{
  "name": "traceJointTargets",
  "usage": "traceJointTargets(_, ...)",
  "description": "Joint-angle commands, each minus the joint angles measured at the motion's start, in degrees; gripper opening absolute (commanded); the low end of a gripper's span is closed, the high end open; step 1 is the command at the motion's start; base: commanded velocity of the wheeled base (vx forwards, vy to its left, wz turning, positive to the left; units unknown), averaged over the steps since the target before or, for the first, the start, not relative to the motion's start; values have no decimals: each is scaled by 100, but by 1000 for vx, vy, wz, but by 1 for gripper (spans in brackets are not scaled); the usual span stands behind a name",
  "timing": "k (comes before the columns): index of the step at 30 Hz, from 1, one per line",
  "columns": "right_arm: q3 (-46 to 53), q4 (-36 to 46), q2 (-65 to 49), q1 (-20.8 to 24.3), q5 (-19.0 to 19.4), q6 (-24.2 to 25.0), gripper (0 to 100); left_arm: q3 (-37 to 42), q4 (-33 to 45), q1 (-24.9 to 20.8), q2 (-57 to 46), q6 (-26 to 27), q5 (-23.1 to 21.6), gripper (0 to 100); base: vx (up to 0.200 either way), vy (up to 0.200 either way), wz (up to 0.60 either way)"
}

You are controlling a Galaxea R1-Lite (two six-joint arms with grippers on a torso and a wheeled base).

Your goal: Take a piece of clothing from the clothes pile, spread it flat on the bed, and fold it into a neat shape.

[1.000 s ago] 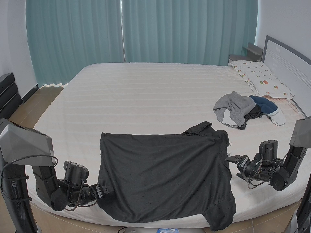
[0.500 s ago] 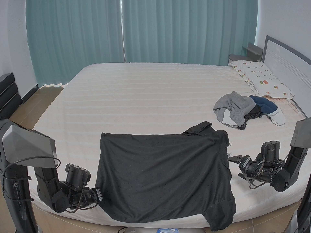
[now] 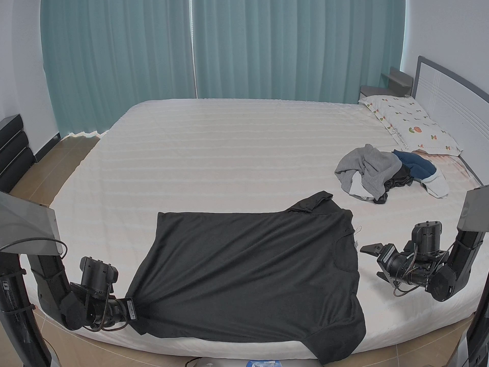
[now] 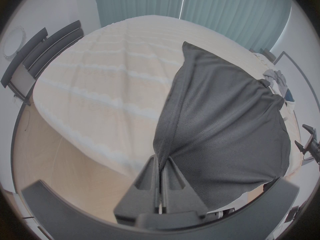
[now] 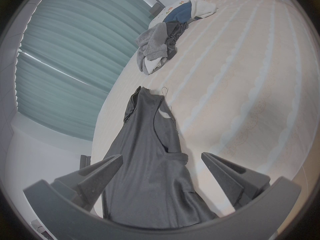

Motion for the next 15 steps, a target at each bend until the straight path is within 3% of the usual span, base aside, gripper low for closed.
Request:
traceJointTargets(1, -38, -1, 72, -9, 6, 0, 100, -41, 501, 299, -427, 245, 181, 0, 0, 0, 0)
traceJointTargets(7, -179, 7, 248, 0, -12, 0, 100, -348, 1231, 712, -594, 394, 296, 0, 0, 0, 0)
traceJointTargets(15, -451, 7, 687, 193, -38, -17, 100, -445, 1389, 765, -576, 412, 217, 0, 0, 0, 0)
